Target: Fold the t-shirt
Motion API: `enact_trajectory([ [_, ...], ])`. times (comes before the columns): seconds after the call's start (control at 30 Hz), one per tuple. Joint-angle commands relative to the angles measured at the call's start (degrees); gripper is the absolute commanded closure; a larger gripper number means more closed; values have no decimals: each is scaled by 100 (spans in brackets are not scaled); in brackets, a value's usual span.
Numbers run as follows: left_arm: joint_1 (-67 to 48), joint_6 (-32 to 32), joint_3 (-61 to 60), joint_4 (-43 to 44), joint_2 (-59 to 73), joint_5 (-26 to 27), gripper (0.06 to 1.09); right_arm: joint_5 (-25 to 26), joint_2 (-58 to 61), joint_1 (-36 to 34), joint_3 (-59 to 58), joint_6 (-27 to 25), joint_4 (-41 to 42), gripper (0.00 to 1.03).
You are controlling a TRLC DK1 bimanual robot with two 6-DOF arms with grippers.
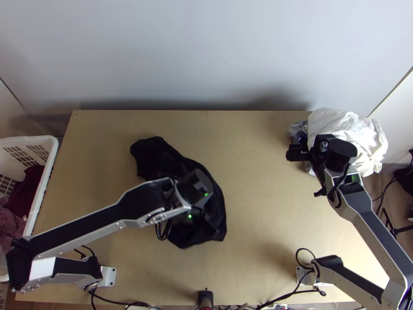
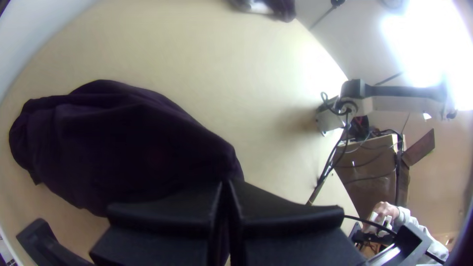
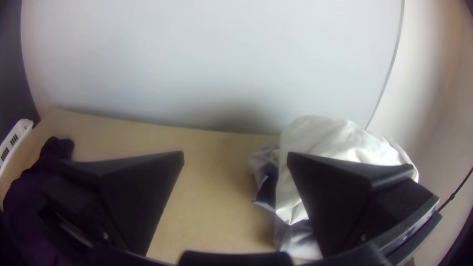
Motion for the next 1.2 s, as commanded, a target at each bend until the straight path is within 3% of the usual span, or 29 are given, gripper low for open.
enact_trajectory([
  [0.0,-295,-156,-191,55,179,451,105,9,19,53,-174,98,4,5],
  [0.33,-813,-472,64,275,680,610,104,0,-78,-35,-534,98,153,5],
  [0.37,-778,-463,179,266,715,574,90,0,-104,-35,-587,89,180,5],
  [0.43,-716,-437,372,266,742,486,39,0,-139,-35,-657,80,285,5],
  [0.47,-681,-428,451,266,759,443,22,0,-148,-35,-684,89,303,5],
  [0.5,-637,-419,513,266,759,399,18,0,-139,-35,-710,89,312,5],
  [0.63,-312,-446,565,266,706,399,12,0,-34,44,-754,98,312,5],
  [0.8,259,-498,513,266,390,416,12,-18,274,317,-666,133,514,5],
  [1.17,2641,-200,20,-15,-1051,610,12,-9,2120,1600,582,291,777,5],
])
